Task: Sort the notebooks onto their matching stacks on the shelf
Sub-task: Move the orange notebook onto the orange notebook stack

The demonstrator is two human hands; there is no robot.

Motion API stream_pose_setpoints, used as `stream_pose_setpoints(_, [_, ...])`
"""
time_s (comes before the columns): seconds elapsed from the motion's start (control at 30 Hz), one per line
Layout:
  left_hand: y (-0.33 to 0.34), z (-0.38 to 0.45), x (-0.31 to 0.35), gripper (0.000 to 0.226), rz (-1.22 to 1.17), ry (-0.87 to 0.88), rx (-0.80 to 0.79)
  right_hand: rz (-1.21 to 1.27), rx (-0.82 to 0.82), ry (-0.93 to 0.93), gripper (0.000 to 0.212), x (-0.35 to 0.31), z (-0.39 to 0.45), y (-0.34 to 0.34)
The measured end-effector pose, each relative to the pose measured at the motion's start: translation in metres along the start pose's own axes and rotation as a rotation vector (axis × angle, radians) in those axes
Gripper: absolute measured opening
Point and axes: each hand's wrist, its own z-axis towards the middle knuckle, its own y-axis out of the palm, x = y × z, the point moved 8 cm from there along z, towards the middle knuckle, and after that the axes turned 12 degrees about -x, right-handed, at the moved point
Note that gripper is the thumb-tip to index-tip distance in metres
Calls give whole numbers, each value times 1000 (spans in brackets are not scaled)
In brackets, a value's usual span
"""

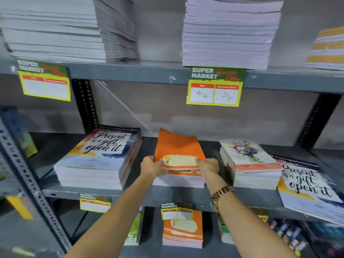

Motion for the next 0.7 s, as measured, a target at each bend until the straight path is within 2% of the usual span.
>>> stream_pose_setpoints(0.17, [-14,-4,6,17,359,85,106,-280,102,-37,30,1,-1,1])
stream_pose_setpoints(0.43, [-12,-8,4,23,584,102,190,-612,201,-110,29,-8,-14,-3])
stream_pose_setpoints(0.6, [-7,-16,4,26,680,42,260,-798,168,-138,41,-8,-16,-3])
stream_pose_setpoints(0.7, [1,-25,12,27,733,98,304,-909,196,-197,48,-13,-19,-10])
